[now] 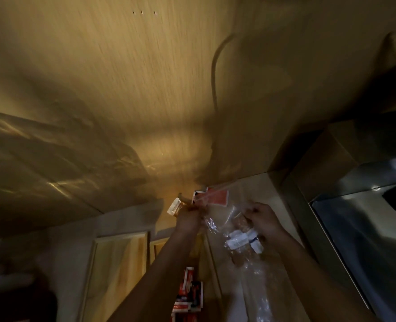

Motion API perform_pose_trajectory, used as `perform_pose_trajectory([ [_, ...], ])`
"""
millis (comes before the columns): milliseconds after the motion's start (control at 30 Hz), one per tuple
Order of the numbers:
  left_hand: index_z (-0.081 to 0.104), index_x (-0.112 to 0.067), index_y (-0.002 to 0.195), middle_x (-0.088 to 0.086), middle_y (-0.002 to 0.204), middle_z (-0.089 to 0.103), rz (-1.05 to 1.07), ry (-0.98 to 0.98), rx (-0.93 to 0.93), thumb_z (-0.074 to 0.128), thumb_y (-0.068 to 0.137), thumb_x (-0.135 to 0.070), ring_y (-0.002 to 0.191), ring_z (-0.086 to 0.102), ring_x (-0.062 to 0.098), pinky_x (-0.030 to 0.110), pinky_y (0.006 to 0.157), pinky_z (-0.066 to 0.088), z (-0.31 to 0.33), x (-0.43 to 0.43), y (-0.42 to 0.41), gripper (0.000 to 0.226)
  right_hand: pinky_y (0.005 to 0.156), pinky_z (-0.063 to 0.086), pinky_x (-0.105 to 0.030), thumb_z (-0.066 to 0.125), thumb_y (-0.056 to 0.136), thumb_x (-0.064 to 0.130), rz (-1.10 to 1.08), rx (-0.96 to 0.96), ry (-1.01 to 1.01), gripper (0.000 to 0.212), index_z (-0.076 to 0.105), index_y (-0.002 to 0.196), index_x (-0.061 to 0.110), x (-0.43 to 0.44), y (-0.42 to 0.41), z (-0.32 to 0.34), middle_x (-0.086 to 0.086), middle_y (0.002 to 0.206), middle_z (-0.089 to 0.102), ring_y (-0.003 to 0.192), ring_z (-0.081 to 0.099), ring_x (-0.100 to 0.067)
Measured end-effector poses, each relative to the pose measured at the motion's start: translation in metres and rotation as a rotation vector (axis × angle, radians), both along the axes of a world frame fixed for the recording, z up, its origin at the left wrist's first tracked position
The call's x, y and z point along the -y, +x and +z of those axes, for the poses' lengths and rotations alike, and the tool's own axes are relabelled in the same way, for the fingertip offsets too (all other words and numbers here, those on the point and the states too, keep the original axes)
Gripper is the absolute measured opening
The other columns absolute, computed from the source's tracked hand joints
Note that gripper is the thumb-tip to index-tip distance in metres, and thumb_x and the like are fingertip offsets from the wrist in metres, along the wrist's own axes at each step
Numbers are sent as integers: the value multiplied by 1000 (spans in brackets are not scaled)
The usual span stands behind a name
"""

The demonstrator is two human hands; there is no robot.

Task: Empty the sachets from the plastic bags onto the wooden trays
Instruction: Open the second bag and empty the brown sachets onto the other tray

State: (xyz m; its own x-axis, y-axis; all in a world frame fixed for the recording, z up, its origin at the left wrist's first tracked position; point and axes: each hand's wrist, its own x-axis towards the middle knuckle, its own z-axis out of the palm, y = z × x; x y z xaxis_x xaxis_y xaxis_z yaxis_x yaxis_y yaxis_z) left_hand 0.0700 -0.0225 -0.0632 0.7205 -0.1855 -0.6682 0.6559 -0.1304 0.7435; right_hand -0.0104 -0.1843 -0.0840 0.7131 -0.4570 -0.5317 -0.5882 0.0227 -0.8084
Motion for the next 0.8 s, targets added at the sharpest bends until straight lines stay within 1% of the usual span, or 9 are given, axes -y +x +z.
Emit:
perform_pose_trajectory([
  [33,58,-3,84,12,66,52,-8,-2,21,54,84,7,34,47,6,14,35,34,6,-2,-2,10,61,47,-30,55,89,10,-1,36,-5,15,66,81,3,-2,-1,3,-18,77,65,67,59,-26],
  [100,61,-2,87,16,75,60,-40,11,82,56,84,4,37,51,5,17,40,41,17,-6,-6,8,55,44,-23,54,90,11,27,100,-58,22,64,70,8,-4,-3,9,-8,65,63,61,57,-18],
  [167,63,0,98,13,80,65,-93,15,155,58,84,2,50,58,8,27,55,52,32,-15,-11,15,47,41,-15,54,89,12,28,169,-98,30,62,61,18,-8,-2,19,7,52,60,50,54,-4],
  [233,59,-4,99,8,83,68,-161,-20,226,60,83,3,63,64,16,36,66,55,51,-27,-17,17,43,41,-14,56,89,17,6,205,-97,33,58,56,19,-14,-2,29,7,49,57,47,52,-6],
  [367,54,-8,95,6,70,66,-341,19,320,61,82,3,49,64,11,26,49,54,90,-56,-29,18,58,42,-30,59,87,30,93,274,-76,30,61,61,15,-34,1,50,-7,61,59,58,54,-20],
  [467,53,-11,89,9,68,66,-496,39,290,52,90,-3,45,64,13,23,45,55,117,-76,-37,8,58,41,-30,57,89,27,194,313,-58,30,65,61,17,-55,4,66,-8,61,60,58,55,-21],
  [533,52,-15,84,9,65,67,-539,67,290,50,94,-15,44,64,14,22,44,54,131,-87,-43,10,53,40,-26,56,90,28,295,326,-71,33,64,63,10,-73,5,75,-11,59,58,54,54,-19],
  [633,56,-13,80,3,56,67,-425,71,323,45,97,-26,45,64,12,24,47,55,142,-108,-54,24,41,37,-20,56,90,28,403,363,-73,46,54,45,18,-102,6,83,0,40,48,38,45,-12],
  [800,57,-12,74,-1,52,64,-257,54,344,43,98,-22,42,59,10,21,42,50,148,-152,-75,30,41,36,-15,58,88,25,519,384,-94,43,48,47,21,-146,8,84,7,39,48,38,45,-2],
])
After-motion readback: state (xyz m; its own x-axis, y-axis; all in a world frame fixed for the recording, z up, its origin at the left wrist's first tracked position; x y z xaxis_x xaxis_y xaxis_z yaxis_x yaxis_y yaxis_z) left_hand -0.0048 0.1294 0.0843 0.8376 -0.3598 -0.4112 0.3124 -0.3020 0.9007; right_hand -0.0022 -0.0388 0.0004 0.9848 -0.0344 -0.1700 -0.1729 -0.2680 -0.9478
